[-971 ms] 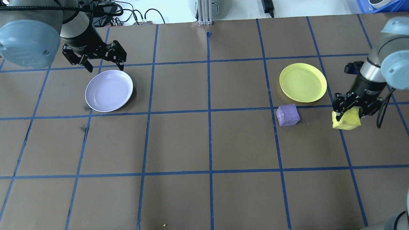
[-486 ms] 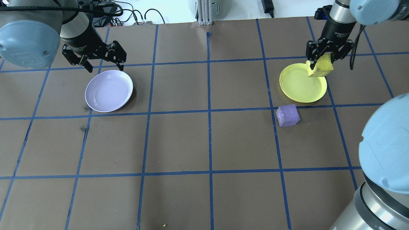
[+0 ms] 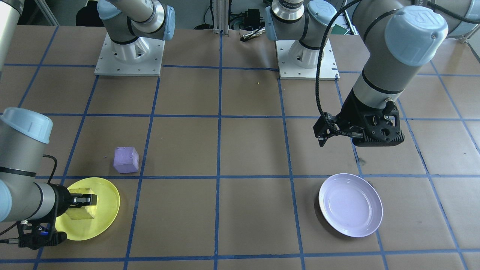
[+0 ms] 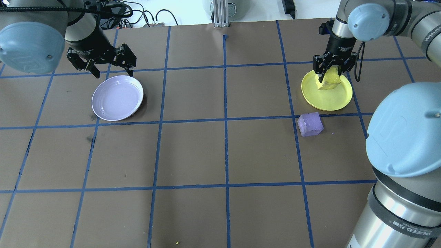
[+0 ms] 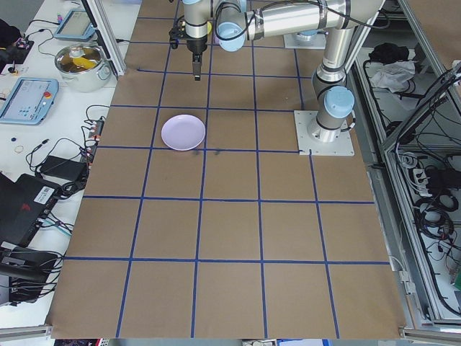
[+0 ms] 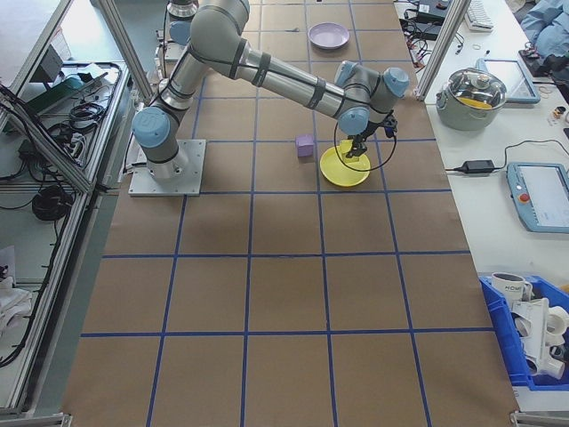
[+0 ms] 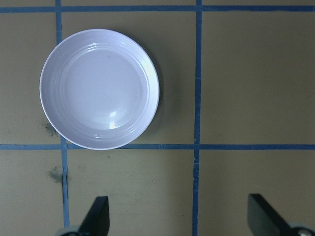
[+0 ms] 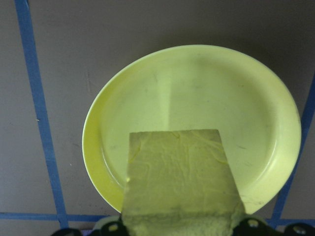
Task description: Sort blocks by color into plates
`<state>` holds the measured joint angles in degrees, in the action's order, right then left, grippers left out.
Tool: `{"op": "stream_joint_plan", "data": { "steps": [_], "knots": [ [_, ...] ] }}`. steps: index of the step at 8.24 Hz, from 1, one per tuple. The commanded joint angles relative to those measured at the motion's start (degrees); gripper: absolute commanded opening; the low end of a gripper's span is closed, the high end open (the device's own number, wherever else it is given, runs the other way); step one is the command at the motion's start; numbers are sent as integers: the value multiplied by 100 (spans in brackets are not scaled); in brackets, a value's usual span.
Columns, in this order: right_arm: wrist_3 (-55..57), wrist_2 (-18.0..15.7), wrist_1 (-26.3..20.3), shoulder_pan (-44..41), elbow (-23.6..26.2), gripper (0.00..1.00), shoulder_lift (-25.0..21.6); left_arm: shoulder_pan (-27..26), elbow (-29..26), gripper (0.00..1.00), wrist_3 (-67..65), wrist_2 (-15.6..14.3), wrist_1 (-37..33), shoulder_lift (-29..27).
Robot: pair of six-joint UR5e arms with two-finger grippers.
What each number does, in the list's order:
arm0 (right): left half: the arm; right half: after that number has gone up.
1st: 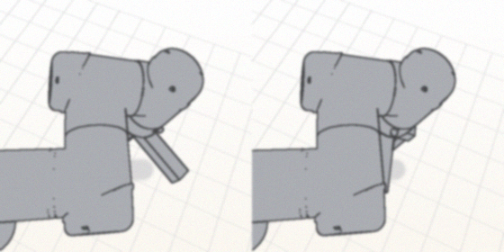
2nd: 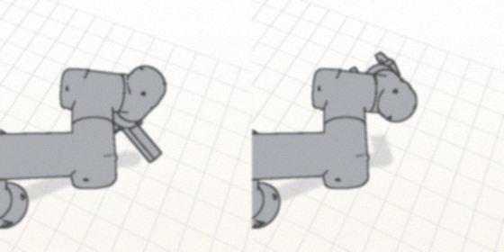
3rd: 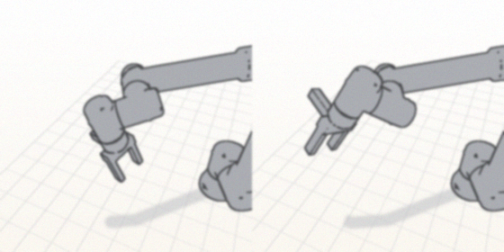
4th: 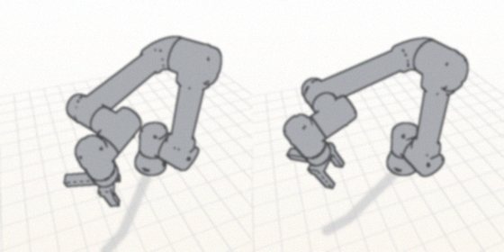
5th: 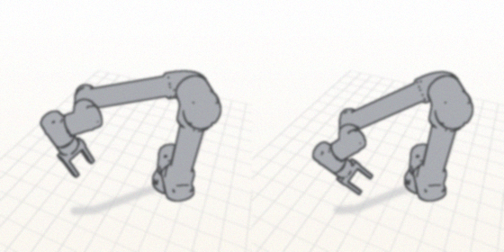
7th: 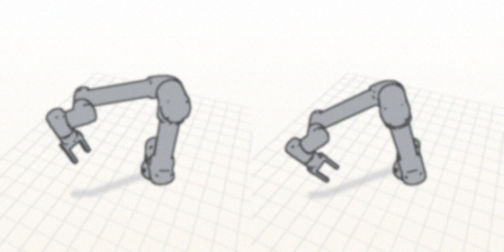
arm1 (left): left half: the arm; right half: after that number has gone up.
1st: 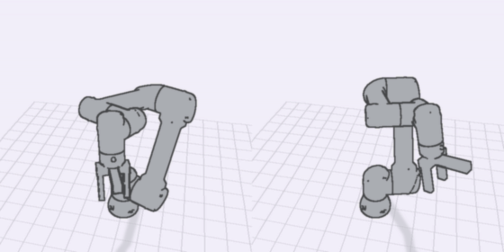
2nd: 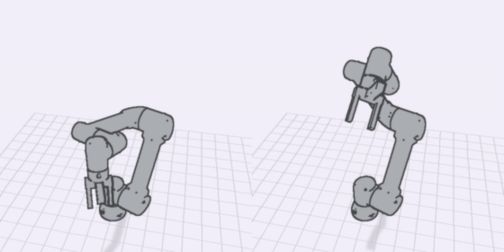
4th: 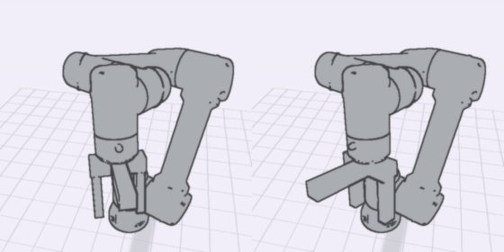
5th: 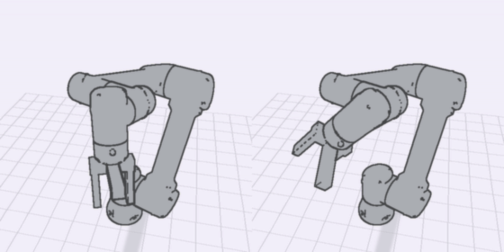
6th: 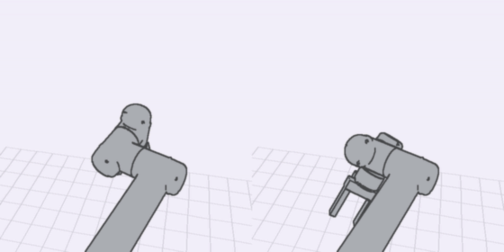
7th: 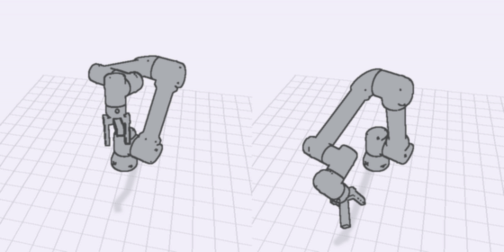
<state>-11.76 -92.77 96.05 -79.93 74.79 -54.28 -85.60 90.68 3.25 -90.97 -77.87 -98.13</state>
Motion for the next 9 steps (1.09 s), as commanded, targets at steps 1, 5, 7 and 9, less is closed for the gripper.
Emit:
{"op": "stream_joint_plan", "data": {
  "steps": [1,5,7,9],
  "knots": [
    [7,-74,90,-5,115,9,172,0,2,100,0,0,0,4],
    [-10,-381,46,-40,97,100,7,0,-7,100,0,0,0,-5],
    [42,-408,-329,-380,228,100,-433,0,2,100,0,0,0,4],
    [909,-320,-728,-933,325,100,-705,0,2,100,0,0,0,4]
  ]
}}
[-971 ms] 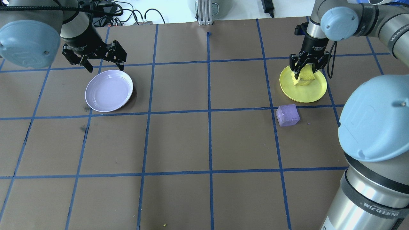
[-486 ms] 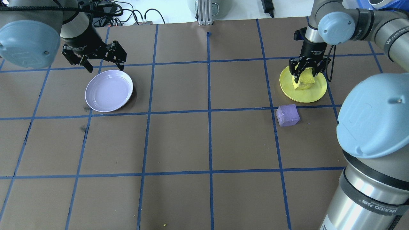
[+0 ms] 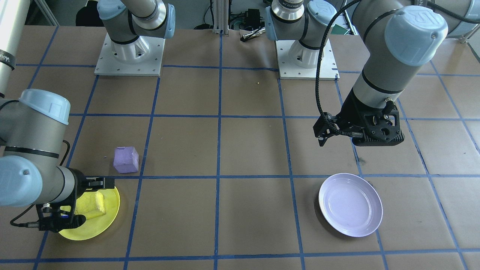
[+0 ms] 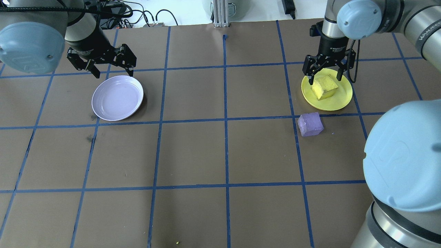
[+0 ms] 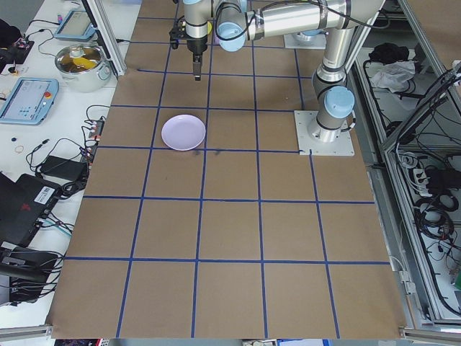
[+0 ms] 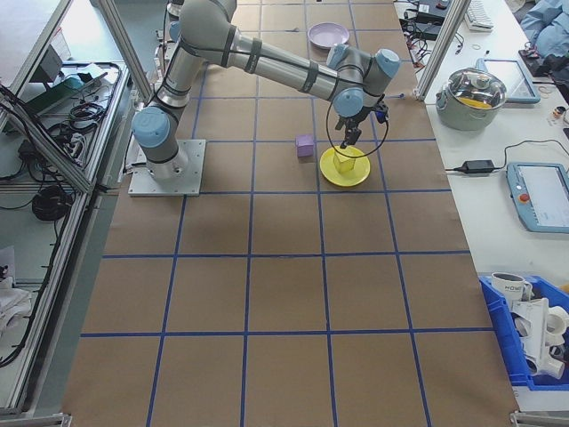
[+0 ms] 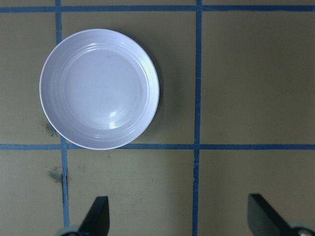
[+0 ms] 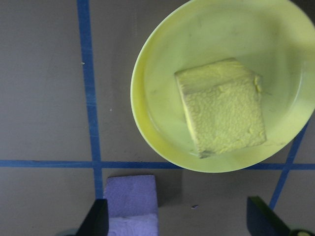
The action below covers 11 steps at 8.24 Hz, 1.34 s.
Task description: Sort blocks by color into plates
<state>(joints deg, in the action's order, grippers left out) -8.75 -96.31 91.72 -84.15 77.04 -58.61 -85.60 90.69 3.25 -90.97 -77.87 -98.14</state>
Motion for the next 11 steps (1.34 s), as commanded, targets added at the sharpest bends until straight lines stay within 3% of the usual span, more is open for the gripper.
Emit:
{"op": "stream_joint_plan", "data": {
  "steps": [1,2,4,5,6,8,10,11],
  "knots": [
    [550,42,-277,-619,405,100,-387,0,1,100,0,0,0,-3],
    [541,42,71,-620,904,98,-544,0,1,100,0,0,0,6],
    [-52,-62,1569,-577,2029,100,-888,0,1,100,0,0,0,14],
    [-153,-72,1838,-533,2234,100,-897,0,1,100,0,0,0,-3],
    [-171,-72,1832,-524,2236,100,-906,0,-7,100,0,0,0,6],
    [-285,-561,1789,-515,2306,100,-933,0,1,100,0,0,0,6],
    [-242,-521,1762,-515,2481,100,-933,0,1,100,0,0,0,6],
    [-224,-346,1753,-498,2543,100,-924,0,1,100,0,0,0,6]
  ]
}}
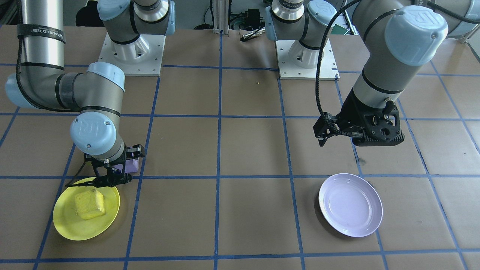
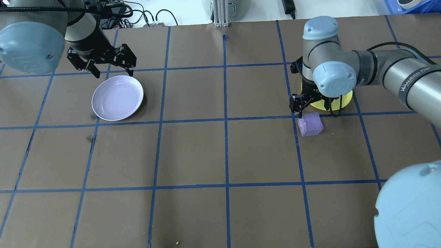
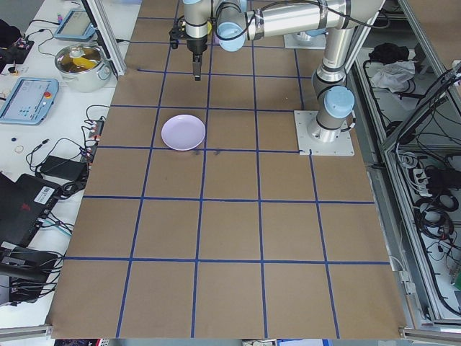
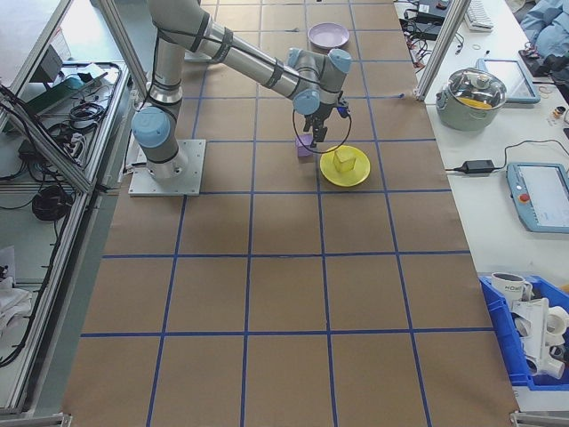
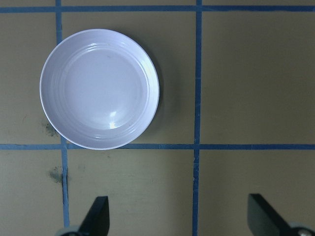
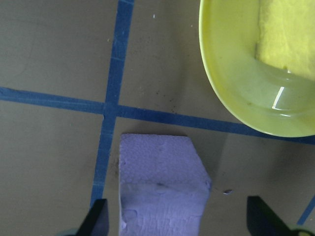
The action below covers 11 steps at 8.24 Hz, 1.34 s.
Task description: Sort blocks by color into plates
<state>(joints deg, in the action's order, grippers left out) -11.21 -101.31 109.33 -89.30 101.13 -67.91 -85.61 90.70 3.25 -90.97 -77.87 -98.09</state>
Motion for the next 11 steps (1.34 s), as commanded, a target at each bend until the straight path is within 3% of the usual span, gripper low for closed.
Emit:
{"op": "stream_joint_plan", "data": {
  "steps": [1,6,7,8,9,11],
  "knots": [
    [31,216,1,26,152,100,6,0,0,100,0,0,0,1],
    [57,305,193,150,329,96,102,0,-35,100,0,0,0,-8],
    [162,357,237,150,311,39,85,0,-35,100,0,-17,-9,1],
    [85,470,247,158,311,4,76,0,0,100,0,-18,-9,27],
    [93,480,290,158,258,0,67,0,0,100,0,0,-9,27],
    [162,821,238,106,-162,0,50,0,-8,100,9,-9,0,10]
  ]
}}
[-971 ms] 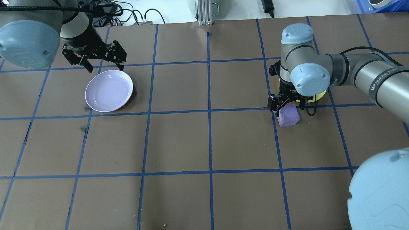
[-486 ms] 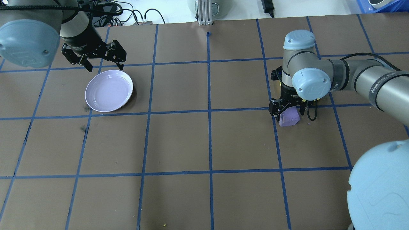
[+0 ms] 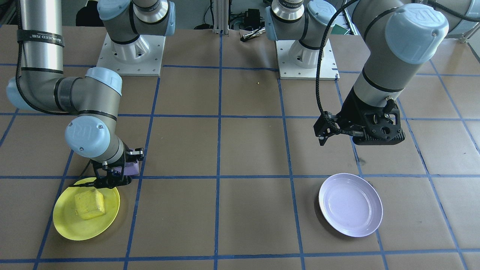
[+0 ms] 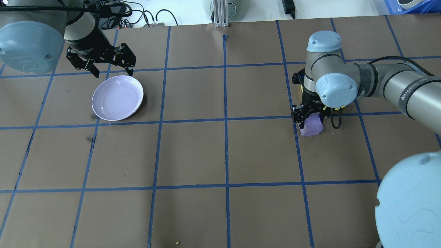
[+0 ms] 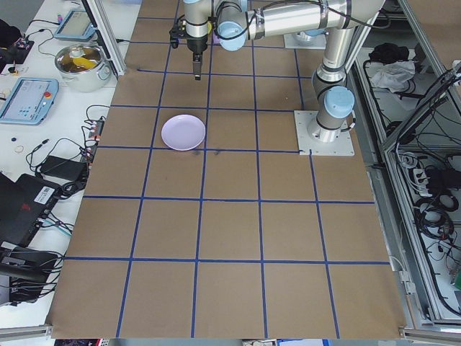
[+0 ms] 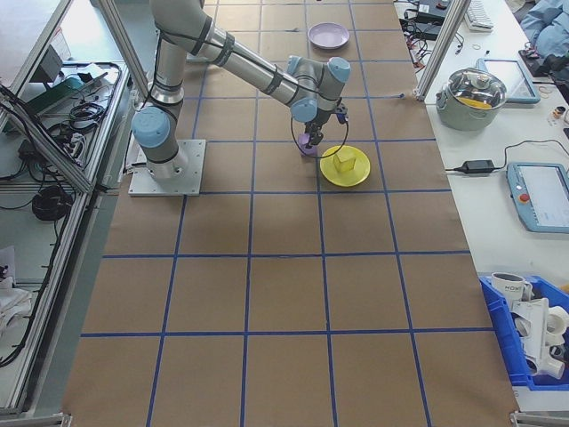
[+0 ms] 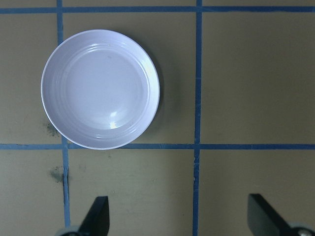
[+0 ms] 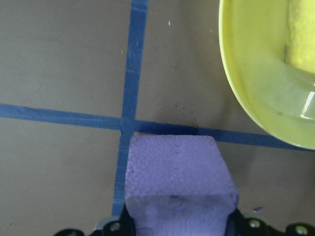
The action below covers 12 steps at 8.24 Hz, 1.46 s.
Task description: Sort blocks by color into plates
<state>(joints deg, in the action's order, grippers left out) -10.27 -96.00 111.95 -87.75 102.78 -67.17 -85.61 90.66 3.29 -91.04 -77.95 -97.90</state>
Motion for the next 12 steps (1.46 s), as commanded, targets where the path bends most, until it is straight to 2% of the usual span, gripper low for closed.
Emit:
{"op": "stream_joint_plan", "data": {
  "steps": [1,2,3,5,8,10,11,12],
  "knots": [
    [287,449,-434,-93,-642,0,-85,0,-4,100,-4,-1,0,-27],
    [663,494,-1038,-128,-967,0,-112,0,-22,100,-4,7,-1,-36],
    [1180,730,-1323,-337,-1127,0,-139,0,-4,100,-4,8,-1,-27],
    [2664,994,-1255,-1196,-1216,0,-95,0,-13,100,-4,-1,0,-36],
    [4625,2056,-817,-2068,-1234,0,133,0,4,100,-4,16,69,-71],
    [5427,2121,-596,-2683,-1304,0,439,0,5,100,-4,8,79,-45],
    [5596,2112,-239,-3026,-1322,0,546,0,5,100,-4,-10,70,-62],
    [5223,1938,-70,-3194,-1304,4,599,0,5,100,-4,-10,52,-36]
  ]
}}
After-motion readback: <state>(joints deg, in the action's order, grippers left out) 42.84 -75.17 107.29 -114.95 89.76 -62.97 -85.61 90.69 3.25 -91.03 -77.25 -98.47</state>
